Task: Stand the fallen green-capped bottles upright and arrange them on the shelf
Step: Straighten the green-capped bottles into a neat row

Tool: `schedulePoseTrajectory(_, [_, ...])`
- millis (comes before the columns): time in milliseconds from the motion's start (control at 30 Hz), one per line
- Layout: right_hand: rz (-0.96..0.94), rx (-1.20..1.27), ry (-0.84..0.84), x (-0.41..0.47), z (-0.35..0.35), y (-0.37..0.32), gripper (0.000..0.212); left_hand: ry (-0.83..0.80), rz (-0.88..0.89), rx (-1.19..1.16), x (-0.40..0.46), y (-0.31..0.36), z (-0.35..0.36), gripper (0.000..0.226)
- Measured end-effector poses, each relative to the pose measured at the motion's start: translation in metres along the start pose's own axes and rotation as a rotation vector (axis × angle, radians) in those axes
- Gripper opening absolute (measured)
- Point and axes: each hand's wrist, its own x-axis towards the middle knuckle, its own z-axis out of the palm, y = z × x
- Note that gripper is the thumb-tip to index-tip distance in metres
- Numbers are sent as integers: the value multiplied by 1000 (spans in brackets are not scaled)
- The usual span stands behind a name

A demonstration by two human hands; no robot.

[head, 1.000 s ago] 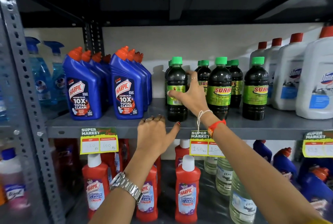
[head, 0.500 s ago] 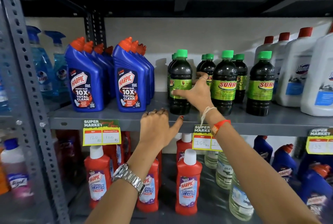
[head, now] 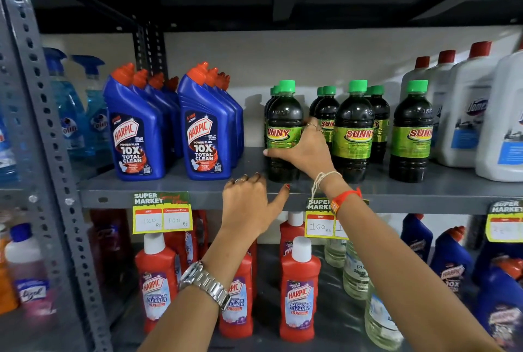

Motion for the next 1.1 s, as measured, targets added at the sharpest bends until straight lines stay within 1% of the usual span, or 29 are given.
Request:
schedulePoseTrajectory(67, [58,45,-44,5,-1,3,95,6,4,-4,0,0,1,68])
schedulePoseTrajectory(200, [244,400,-233,11,-6,12,88,17,8,-12,0,-1,4,70])
schedulePoseTrajectory(267, [253,490,-272,10,-9,13,83,30,10,-19,0,-1,5,70])
schedulePoseTrajectory(367, [201,516,-258,1,-14,12,82,23,6,-18,1,-1,6,72])
schedulePoseTrajectory(433, [133,456,-169,-10,-20,12,82,15,7,-10,1,0,5,73])
schedulePoseTrajectory(467, [97,424,-96,-16,-24,14,78,15,10,-10,1,-1,5,74])
schedulePoseTrajectory(567, [10,328,235,-35,-46,20,51,12,29,-23,2,-4,4,79])
schedulePoseTrajectory(600, [5,270,347,-39,-55,24,45,3,35,-22,3,-5,3,83])
schedulePoseTrajectory(667, [18,118,488,-40,-73,33,45,-74,12,-43,9,-8,1,92])
schedulePoseTrajectory(700, [28,49,503,-37,-80,38,51,-152,-34,-92,15,-10,0,95])
schedulePoseTrajectory(733, [49,-1,470,-33,-85,44,61,-243,-102,-194,23,-11,-2,99])
schedulePoseTrajectory(767, [82,-39,398,-28,-87,51,73,-314,-177,-347,32,-12,-3,102])
schedulePoseTrajectory(833, [181,-94,222,-18,-90,61,96,-362,-301,-668,49,-11,-3,107])
schedulePoseTrajectory(867, [225,-79,142,-13,-90,66,102,-360,-346,-784,56,-9,-2,109])
schedulePoseTrajectory(900, [259,-15,69,-9,-89,70,104,-356,-375,-852,60,-8,-1,110])
schedulePoseTrajectory(933, [296,87,4,-7,-89,74,101,-355,-395,-881,64,-6,1,111])
schedulePoseTrajectory(1000, [358,279,-91,-6,-90,80,86,-349,-427,-903,66,-3,3,109])
schedulePoseTrajectory(1067, [363,333,-132,-8,-89,87,74,-311,-443,-903,66,0,4,100])
schedulePoseTrajectory(1100, [355,324,-137,-7,-88,89,72,-283,-441,-882,66,1,5,93])
